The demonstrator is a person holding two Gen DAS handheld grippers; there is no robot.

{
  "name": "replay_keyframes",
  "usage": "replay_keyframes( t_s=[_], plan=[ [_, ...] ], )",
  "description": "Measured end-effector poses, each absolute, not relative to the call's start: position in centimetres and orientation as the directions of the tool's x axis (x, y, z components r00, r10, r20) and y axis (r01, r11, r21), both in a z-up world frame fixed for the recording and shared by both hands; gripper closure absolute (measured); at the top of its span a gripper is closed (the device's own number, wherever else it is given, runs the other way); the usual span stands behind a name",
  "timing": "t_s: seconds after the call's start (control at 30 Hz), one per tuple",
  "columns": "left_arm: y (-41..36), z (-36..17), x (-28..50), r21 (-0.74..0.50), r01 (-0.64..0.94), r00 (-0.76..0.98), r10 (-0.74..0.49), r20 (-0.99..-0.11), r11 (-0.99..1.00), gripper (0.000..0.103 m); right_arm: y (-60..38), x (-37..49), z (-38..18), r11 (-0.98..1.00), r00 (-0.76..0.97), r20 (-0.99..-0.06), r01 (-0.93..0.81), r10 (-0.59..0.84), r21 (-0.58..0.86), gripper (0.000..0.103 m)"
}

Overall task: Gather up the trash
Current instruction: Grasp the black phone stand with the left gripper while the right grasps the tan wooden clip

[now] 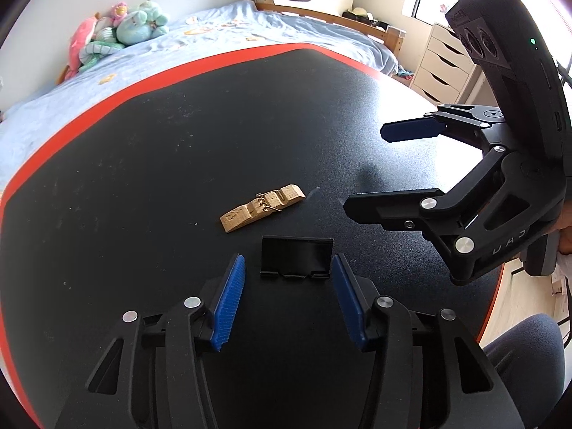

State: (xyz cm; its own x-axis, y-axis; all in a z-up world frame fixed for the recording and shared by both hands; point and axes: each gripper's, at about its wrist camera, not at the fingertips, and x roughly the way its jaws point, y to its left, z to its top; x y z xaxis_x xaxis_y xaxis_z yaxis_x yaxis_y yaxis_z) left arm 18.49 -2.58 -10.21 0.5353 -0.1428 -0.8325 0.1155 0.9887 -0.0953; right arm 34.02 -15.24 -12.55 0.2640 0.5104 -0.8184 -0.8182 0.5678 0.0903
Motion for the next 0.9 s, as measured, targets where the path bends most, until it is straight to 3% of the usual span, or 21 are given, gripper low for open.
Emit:
replay_keyframes(
  t_s=[0.07,0.6,0.67,0.8,0.9],
  plan=[
    [-2.5,-10.1,18.5,-0.096,0.116,0.533,-0.144,-0.834,0.989,0.063,-14.9,34.0,-12.7,0.562,0.260,-0.820,-0.823,0.510,0.088,0.003],
    [0.5,-9.9,16.5,-0.105,0.035,0.531,-0.107,-0.841,0.994,0.063,-11.5,33.1,-13.7,0.474,0.250,-0.807,-0.879,0.535,0.042,0.005],
    [0.6,-9.9,16.4,-0.105,0.028,0.530,-0.104,-0.841,0.994,0.063,-10.9,32.9,-13.9,0.457,0.256,-0.810,-0.889,0.527,0.016,0.025],
    [0.7,-9.9,16.5,-0.108,0.018,0.532,-0.101,-0.841,0.994,0.063,-10.2,32.5,-13.9,0.442,0.265,-0.799,-0.897,0.540,0.001,0.037],
    [0.9,-9.9,16.3,-0.109,0.015,0.533,-0.100,-0.840,0.994,0.063,-9.8,32.1,-13.7,0.422,0.257,-0.795,-0.907,0.549,-0.002,0.057]
  ],
)
